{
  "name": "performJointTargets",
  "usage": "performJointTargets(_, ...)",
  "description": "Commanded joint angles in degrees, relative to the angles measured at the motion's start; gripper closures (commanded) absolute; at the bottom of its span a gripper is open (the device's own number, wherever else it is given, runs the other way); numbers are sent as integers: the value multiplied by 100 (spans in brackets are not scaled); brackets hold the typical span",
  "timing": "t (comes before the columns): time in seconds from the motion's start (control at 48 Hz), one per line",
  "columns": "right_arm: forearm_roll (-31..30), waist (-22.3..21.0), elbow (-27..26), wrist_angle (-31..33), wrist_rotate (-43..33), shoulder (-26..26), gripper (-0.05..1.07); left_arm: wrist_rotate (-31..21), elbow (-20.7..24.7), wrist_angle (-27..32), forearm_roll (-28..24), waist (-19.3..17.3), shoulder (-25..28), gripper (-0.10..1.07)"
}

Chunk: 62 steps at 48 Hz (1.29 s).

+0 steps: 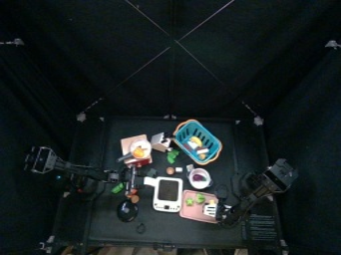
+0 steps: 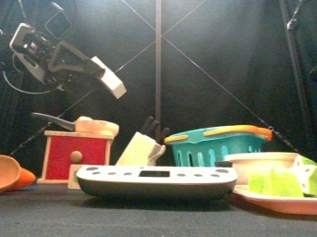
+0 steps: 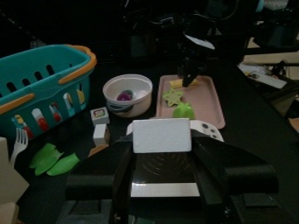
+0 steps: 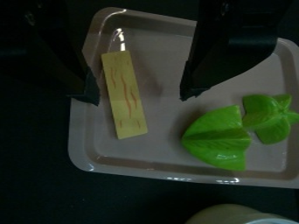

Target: Hand over rice

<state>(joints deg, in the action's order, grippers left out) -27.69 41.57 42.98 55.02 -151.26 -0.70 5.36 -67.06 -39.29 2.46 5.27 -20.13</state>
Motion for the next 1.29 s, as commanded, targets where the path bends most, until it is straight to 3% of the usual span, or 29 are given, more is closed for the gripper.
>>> performJointTargets(0.0,-176,-18,-44,-79,141,-308,1,9,62,-18,-9,9,26,41)
performJointTargets(0.229,-896,-123,-105,-97,984,-870,1,9,132,-18,-53,132,185,41)
performJointTargets(0.5,-3357,-826,-334,-334,2259,-1099,1,9,404,-26,-272,308,325,41)
performJointTargets(0.771,-5880,-1608,-659,-1556,3041,-773,1,-18,589,-211,-290,431,492,41)
performJointTargets(1.021,-6451,-2039,-967,-1969,3437,-422,1,-26,606,-290,-246,510,501,41)
performJointTargets(1.271,-6873,-2092,-1556,-2259,4368,185,1,-18,615,-308,-246,510,510,41)
